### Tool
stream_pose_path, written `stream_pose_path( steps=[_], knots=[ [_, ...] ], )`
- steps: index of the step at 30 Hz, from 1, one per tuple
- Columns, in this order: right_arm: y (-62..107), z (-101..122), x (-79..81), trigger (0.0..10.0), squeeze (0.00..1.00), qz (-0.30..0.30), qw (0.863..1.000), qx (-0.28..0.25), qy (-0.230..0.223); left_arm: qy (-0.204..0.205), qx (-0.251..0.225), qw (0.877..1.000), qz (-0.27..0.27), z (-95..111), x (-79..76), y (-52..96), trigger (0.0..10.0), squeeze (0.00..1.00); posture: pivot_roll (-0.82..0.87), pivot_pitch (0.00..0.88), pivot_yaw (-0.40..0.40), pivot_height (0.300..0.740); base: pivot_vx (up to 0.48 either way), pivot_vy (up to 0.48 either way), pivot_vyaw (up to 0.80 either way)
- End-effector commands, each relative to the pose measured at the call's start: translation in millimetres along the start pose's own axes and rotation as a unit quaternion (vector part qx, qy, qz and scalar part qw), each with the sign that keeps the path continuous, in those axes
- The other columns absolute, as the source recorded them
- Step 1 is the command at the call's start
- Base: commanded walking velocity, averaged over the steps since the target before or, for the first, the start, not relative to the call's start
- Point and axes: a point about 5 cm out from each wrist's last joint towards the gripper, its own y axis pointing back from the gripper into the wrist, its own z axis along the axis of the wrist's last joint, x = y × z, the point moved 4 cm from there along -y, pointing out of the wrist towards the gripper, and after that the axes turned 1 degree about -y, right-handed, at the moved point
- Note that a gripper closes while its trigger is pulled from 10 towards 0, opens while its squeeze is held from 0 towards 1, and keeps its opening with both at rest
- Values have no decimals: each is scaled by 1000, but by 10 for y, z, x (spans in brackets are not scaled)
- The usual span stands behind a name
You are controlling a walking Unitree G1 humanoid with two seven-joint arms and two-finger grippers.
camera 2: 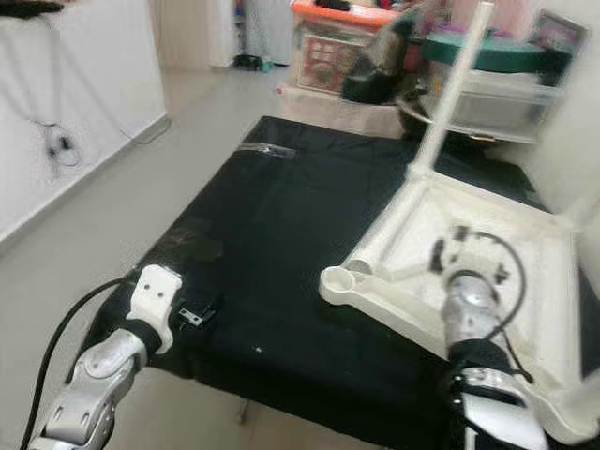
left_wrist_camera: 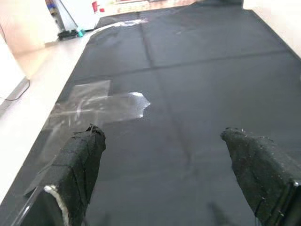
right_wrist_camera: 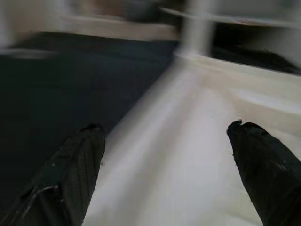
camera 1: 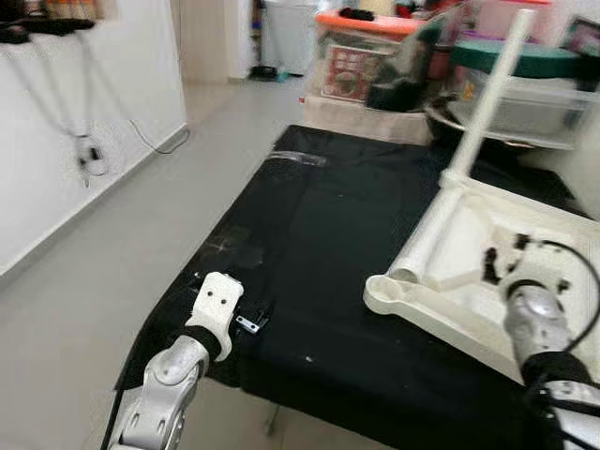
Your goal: Building children table
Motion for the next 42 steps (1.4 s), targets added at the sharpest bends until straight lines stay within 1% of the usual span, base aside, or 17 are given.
stream_pose_path(
  steps=[1, 3, 5, 9, 12, 13, 16, 21, 24, 29, 31, 32, 33, 35, 36, 39, 42],
  knots=[
    [54, 15, 598, 10000, 0, 134, 991, -15, 13, -2, 2, 1000, -5, 4, -32, -2, 10000, 0, 103, 0, -102, 740, 0, 0, 0],
    [54, 15, 598, 10000, 0, 134, 991, -15, 13, -2, 2, 1000, -5, 4, -32, -2, 10000, 0, 103, 0, -102, 740, 0, 0, 0],
    [91, 42, 784, 10000, 0, 186, 982, -24, 24, -1, 3, 1000, -3, 0, -25, 7, 10000, 0, 106, 0, -105, 740, 0, 0, 0],
    [111, 72, 818, 10000, 0, 212, 976, -31, 29, 0, 5, 1000, 2, -14, 0, 17, 10000, 0, 101, 0, -108, 740, 0, 0, 0],
    [258, 17, 888, 10000, 0, 305, 949, -19, 77, 2, 8, 1000, 9, -36, 12, 24, 10000, 0, 88, 0, -115, 740, 0, 0, 0],
    [258, 17, 888, 10000, 0, 305, 949, -19, 77, 2, 8, 1000, 9, -36, 12, 24, 10000, 0, 88, 0, -115, 740, 0, 0, 0],
    [285, -64, 821, 10000, 0, 308, 945, -1, 113, 5, 8, 1000, 8, -36, -14, 19, 10000, 0, 85, 0, -117, 740, 0, 0, 0],
    [265, -84, 702, 10000, 0, 292, 946, 11, 141, 7, 10, 1000, 11, -44, -10, 14, 10000, 0, 81, 0, -117, 740, 0, 0, 0],
    [154, -31, 499, 10000, 0, 230, 953, 7, 196, 9, 10, 1000, 10, -46, -25, 10, 10000, 0, 71, 0, -118, 740, 0, 0, 0],
    [106, 21, 403, 10000, 0, 200, 954, 2, 224, 10, 10, 1000, 9, -44, -40, 4, 10000, 0, 70, 0, -119, 740, 0, 0, 0],
    [115, 17, 397, 10000, 0, 206, 950, 6, 236, 11, 9, 1000, 9, -43, -45, 2, 10000, 0, 72, 0, -120, 740, 0, 0, 0],
    [153, -9, 417, 10000, 0, 228, 937, 11, 264, 12, 9, 1000, 10, -44, -46, 2, 10000, 0, 72, 0, -120, 740, 0, 0, 0],
    [153, -9, 417, 10000, 0, 228, 937, 11, 264, 12, 9, 1000, 10, -44, -46, 2, 10000, 0, 72, 0, -120, 740, 0, 0, 0],
    [208, -69, 388, 10000, 0, 257, 915, 32, 309, 13, 9, 1000, 9, -46, -51, 2, 10000, 0, 65, 0, -118, 740, 0, 0, 0],
    [208, -69, 388, 10000, 0, 257, 915, 32, 309, 13, 9, 1000, 9, -46, -51, 2, 10000, 0, 65, 0, -118, 740, 0, 0, 0],
    [209, -57, 248, 10000, 0, 262, 896, 53, 355, 13, 9, 1000, 8, -49, -53, 1, 10000, 0, 59, 0, -116, 740, 0, 0, 0],
    [177, -34, 153, 10000, 0, 247, 893, 61, 372, 14, 10, 1000, 8, -50, -53, 1, 10000, 0, 57, 0, -115, 740, 0, 0, 0]
  ],
)
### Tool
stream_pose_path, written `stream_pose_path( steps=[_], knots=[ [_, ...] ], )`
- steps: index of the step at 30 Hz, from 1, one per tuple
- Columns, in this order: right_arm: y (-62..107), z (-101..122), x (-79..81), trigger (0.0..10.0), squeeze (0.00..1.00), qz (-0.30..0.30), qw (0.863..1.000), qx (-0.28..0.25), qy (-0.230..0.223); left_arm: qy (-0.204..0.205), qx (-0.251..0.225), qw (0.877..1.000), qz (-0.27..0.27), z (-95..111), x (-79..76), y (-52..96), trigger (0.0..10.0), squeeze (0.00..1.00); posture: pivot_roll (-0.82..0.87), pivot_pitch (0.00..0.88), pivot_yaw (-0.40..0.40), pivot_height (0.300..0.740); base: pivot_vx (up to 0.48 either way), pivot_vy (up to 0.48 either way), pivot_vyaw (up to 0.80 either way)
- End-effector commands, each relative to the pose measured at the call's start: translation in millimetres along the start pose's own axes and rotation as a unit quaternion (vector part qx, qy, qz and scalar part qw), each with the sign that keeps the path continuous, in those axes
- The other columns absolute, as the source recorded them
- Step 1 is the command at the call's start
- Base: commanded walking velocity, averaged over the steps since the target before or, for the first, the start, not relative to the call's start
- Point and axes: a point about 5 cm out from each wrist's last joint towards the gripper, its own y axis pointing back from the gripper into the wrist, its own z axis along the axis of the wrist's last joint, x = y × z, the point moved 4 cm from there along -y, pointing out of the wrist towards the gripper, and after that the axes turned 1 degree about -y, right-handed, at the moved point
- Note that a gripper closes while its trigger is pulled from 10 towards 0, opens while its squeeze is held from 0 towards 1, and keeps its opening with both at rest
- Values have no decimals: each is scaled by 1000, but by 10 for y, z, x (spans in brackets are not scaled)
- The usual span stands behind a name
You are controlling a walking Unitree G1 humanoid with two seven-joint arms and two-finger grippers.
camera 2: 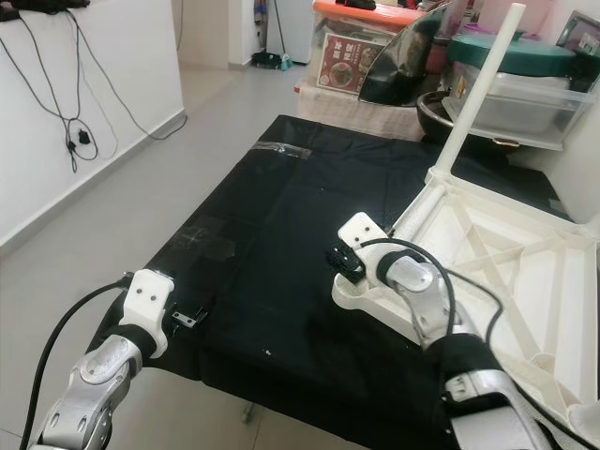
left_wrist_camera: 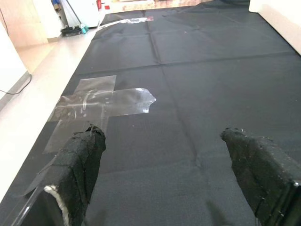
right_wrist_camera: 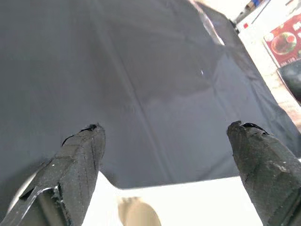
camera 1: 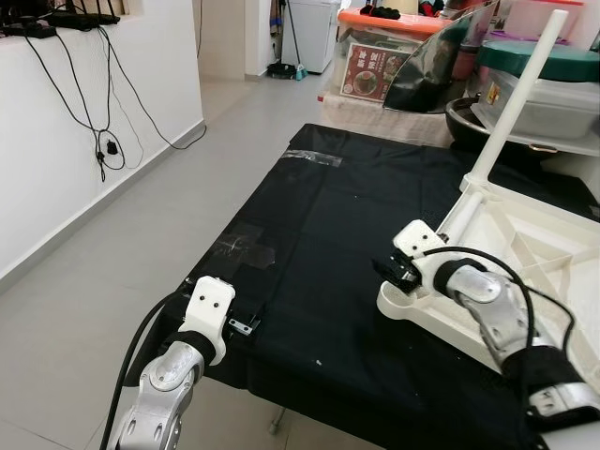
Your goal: Building children table
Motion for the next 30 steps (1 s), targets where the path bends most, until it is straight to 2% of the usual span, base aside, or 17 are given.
stream_pose_path(
  steps=[1, 2, 8, 17, 30],
  knots=[
    [7, -51, -43, 10000, 0, -3, 1000, 18, 9, 2, 10, 1000, -3, -49, -30, 6, 10000, 0, 57, 0, -115, 740, 0, 0, 0],
    [20, -90, -105, 10000, 0, -12, 999, 30, 14, 2, 10, 1000, -3, -49, -30, 6, 10000, 0, 57, 0, -116, 740, 0, 0, 0],
    [40, -164, -173, 10000, 0, -22, 998, 55, 16, 2, 10, 1000, -4, -49, -32, 5, 10000, 0, 56, 0, -114, 740, 0, 0, 0],
    [61, -305, -106, 10000, 0, 0, 994, 96, 56, 2, 9, 1000, -5, -45, -37, 0, 10000, 0, 55, 0, -114, 740, 0, 0, 0],
    [73, -424, -265, 10000, 0, -29, 986, 143, 86, 3, 8, 1000, -3, -42, -43, -8, 10000, 0, 57, 0, -121, 740, 0, 0, 0]
  ],
)
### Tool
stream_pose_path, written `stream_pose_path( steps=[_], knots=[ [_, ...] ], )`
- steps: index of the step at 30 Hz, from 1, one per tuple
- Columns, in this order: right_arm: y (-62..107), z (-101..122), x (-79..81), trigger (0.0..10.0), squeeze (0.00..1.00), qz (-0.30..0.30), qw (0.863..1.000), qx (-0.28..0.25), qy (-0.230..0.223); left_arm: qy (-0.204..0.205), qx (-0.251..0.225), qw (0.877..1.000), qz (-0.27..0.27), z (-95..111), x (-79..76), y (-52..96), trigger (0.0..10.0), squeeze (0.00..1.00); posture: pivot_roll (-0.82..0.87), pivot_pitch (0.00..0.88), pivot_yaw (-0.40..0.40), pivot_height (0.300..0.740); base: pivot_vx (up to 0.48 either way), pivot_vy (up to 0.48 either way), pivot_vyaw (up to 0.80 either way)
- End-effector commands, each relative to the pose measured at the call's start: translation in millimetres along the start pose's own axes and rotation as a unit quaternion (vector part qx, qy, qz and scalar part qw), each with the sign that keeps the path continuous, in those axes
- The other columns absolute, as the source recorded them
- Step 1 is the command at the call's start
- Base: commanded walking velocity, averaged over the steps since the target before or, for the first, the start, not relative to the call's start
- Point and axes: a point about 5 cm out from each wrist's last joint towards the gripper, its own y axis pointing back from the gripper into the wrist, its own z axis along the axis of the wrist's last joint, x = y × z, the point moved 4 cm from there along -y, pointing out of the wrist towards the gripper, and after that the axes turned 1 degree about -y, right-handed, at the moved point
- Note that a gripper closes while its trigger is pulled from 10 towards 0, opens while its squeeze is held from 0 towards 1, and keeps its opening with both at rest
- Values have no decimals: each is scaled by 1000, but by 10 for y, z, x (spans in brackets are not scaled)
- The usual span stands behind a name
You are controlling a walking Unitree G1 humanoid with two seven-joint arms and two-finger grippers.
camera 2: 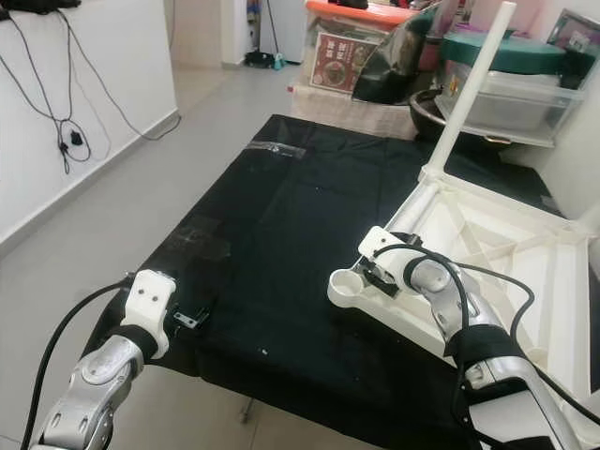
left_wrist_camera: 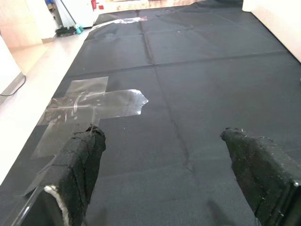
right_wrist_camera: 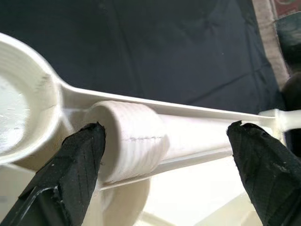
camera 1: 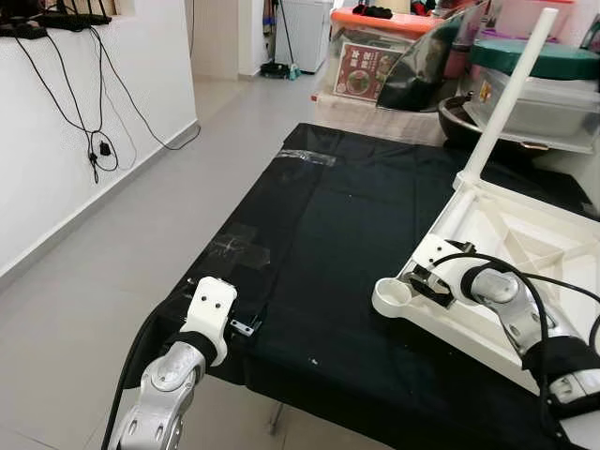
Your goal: Building children table
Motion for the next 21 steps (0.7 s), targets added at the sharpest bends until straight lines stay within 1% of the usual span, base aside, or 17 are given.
stream_pose_path(
  steps=[1, 5, 7, 9, 10, 13, 15, 17, 19, 20, 21],
  knots=[
    [0, -76, -64, 10000, 0, -19, 1000, 23, -3, 3, 7, 1000, 0, -36, -21, -3, 10000, 0, 56, 0, -121, 740, 0, 0, 0],
    [-27, -21, -116, 10000, 0, -44, 999, 24, -16, 5, 7, 1000, -1, -36, -31, -3, 10000, 0, 50, 0, -119, 740, 0, 0, 0],
    [-41, 4, -109, 10000, 0, -48, 998, 23, -16, 5, 7, 1000, -2, -36, -39, -4, 10000, 0, 51, 0, -119, 740, 0, 0, 0],
    [-58, 30, -91, 10000, 0, -49, 998, 23, -12, 5, 7, 1000, -3, -37, -44, -5, 10000, 0, 51, 0, -119, 740, 0, 0, 0],
    [-98, 77, -34, 10000, 0, -47, 999, 22, 2, 6, 7, 1000, -4, -35, -55, -8, 10000, 0, 55, 0, -122, 740, 0, 0, 0],
    [-126, 110, 9, 10000, 0, -45, 999, 21, 8, 6, 6, 1000, -3, -35, -55, -8, 10000, 0, 57, 0, -126, 740, 0, 0, 0],
    [-137, 131, 23, 10000, 0, -49, 999, 19, 5, 6, 6, 1000, -2, -35, -51, -6, 10000, 0, 55, 0, -130, 740, 0, 0, 0],
    [-156, 167, 23, 10000, 0, -68, 998, 17, 3, 7, 6, 1000, -1, -35, -46, -4, 10000, 0, 55, 0, -131, 740, 0, 0, 0],
    [-156, 167, 23, 10000, 0, -68, 998, 17, 3, 7, 6, 1000, -1, -35, -46, -4, 10000, 0, 55, 0, -131, 740, 0, 0, 0],
    [-166, 185, 22, 10000, 0, -82, 997, 14, -5, 7, 6, 1000, -1, -35, -46, -3, 10000, 0, 57, 0, -131, 740, 0, 0, 0],
    [-166, 185, 22, 10000, 0, -82, 997, 14, -5, 7, 6, 1000, -1, -35, -46, -3, 10000, 0, 57, 0, -131, 740, 0, 0, 0]
  ],
)
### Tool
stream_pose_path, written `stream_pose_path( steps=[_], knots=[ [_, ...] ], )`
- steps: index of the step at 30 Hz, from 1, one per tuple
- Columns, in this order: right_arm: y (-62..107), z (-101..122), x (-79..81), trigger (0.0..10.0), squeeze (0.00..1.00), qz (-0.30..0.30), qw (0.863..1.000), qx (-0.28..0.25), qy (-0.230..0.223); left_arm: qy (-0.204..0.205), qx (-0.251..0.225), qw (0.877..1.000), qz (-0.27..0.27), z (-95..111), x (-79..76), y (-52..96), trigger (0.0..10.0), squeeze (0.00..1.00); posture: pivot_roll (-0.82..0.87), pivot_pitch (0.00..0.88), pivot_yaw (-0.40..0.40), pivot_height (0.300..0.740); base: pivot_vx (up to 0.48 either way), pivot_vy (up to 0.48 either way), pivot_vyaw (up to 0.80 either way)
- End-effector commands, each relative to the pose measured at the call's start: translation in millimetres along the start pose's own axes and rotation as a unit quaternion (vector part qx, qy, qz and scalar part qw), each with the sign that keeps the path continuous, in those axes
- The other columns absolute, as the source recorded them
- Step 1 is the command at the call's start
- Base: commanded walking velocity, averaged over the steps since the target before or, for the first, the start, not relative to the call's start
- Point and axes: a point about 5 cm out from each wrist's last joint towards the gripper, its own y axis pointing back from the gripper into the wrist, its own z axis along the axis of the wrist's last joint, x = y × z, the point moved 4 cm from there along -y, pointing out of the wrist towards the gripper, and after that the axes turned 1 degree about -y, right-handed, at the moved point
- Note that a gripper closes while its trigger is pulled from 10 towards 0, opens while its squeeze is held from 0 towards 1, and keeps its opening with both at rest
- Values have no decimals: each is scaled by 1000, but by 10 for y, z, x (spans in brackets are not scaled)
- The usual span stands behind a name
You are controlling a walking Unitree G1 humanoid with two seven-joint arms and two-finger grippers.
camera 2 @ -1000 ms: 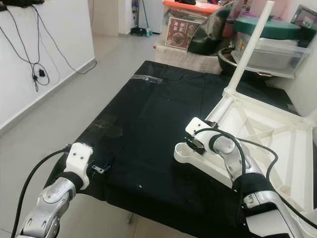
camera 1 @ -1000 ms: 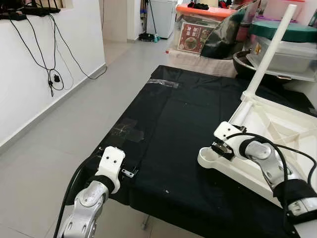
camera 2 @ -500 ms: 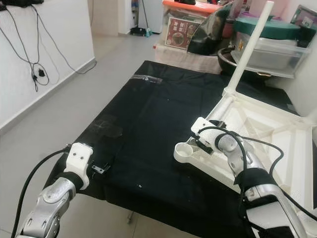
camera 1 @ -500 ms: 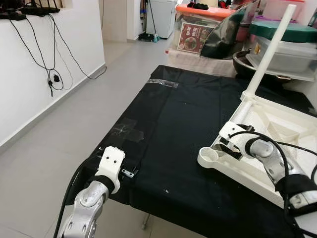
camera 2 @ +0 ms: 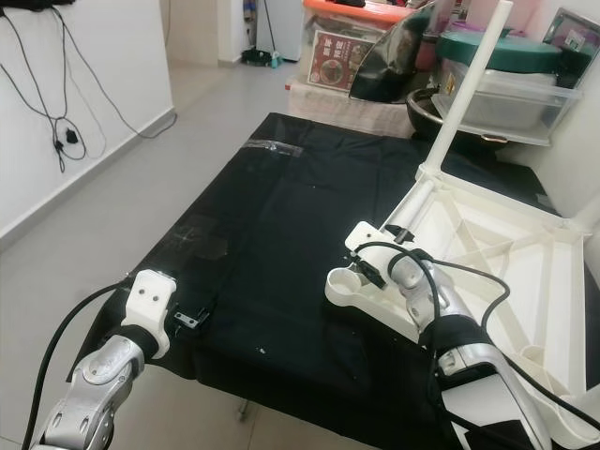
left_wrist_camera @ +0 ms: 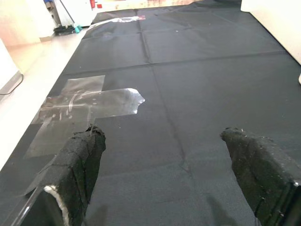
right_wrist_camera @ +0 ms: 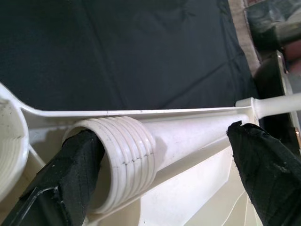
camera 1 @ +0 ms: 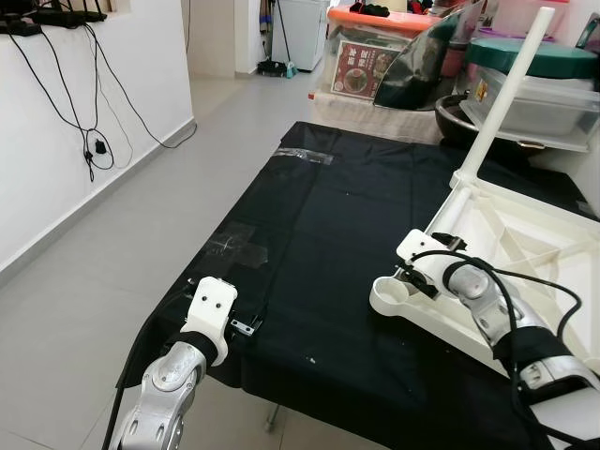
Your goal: Building children table
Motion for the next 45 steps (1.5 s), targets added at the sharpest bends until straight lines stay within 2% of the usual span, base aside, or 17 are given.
stream_pose_path(
  steps=[1, 4, 5, 6, 7, 9, 12, 15, 18, 20, 21, 25, 26, 29, 41, 43, 45],
  knots=[
    [-11, 70, -98, 10000, 0, -39, 999, -6, -9, 5, 6, 1000, -3, -36, -39, 0, 10000, 0, 59, 0, -131, 740, 0, 0, 0],
    [-11, 71, -148, 10000, 0, -62, 998, -7, -24, 5, 6, 1000, -2, -35, -36, 0, 10000, 0, 59, 0, -131, 740, 0, 0, 0],
    [1, 60, -249, 10000, 0, -92, 995, -5, -35, 5, 7, 1000, -1, -35, -31, 0, 10000, 0, 61, 0, -127, 740, 0, 0, 0],
    [37, 38, -430, 10000, 0, -138, 990, -3, -39, 4, 7, 1000, -1, -37, -30, -1, 10000, 0, 59, 0, -125, 740, 0, 0, 0],
    [37, 38, -430, 10000, 0, -138, 990, -3, -39, 4, 7, 1000, -1, -37, -30, -1, 10000, 0, 59, 0, -125, 740, 0, 0, 0],
    [130, 0, -751, 10000, 0, -212, 976, -1, -51, 4, 7, 1000, -3, -39, -36, -4, 10000, 0, 58, 0, -124, 740, 0, 0, 0],
    [168, -45, -854, 10000, 0, -236, 970, 2, -58, 3, 7, 1000, -4, -42, -38, -4, 10000, 0, 60, 0, -123, 740, 0, 0, 0],
    [152, -61, -802, 10000, 0, -228, 972, 4, -61, 2, 7, 1000, -4, -43, -38, -4, 10000, 0, 60, 0, -123, 740, 0, 0, 0],
    [78, -47, -555, 10000, 0, -187, 979, -1, -79, 1, 8, 1000, -5, -47, -41, -3, 10000, 0, 64, 0, -122, 740, 0, 0, 0],
    [63, -42, -496, 10000, 0, -180, 980, -2, -84, 1, 8, 1000, -5, -48, -41, -3, 10000, 0, 64, 0, -122, 740, 0, 0, 0],
    [30, -31, -358, 8510, 0, -163, 981, -7, -104, 1, 8, 1000, -5, -49, -41, -3, 10000, 0, 65, 0, -123, 740, 0, 0, 0],
    [20, -27, -319, 8510, 0, -161, 981, -9, -111, 0, 9, 1000, -5, -49, -40, -2, 10000, 0, 65, 0, -123, 740, 0, 0, 0],
    [13, -13, -284, 0, 0, -157, 981, -14, -112, 0, 9, 1000, -5, -52, -38, -1, 10000, 0, 68, 0, -123, 740, 0, 0, 0],
    [6, 6, -229, 0, 0, -151, 981, -24, -118, -1, 9, 1000, -5, -54, -30, 3, 10000, 0, 68, 0, -123, 740, 0, 0, 0],
    [26, -42, -259, 0, 0, -168, 978, -18, -123, -3, 10, 1000, -3, -55, -11, 5, 10000, 0, 67, 0, -118, 740, 0, 0, 0],
    [38, -63, -283, 0, 0, -175, 976, -17, -126, -3, 10, 1000, -3, -53, -6, 5, 10000, 0, 61, 0, -113, 740, 0, 0, 0],
    [87, -112, -389, 0, 0, -197, 972, -20, -126, -4, 11, 1000, -2, -54, -1, 3, 10000, 0, 53, 0, -109, 740, 0, 0, 0]
  ],
)
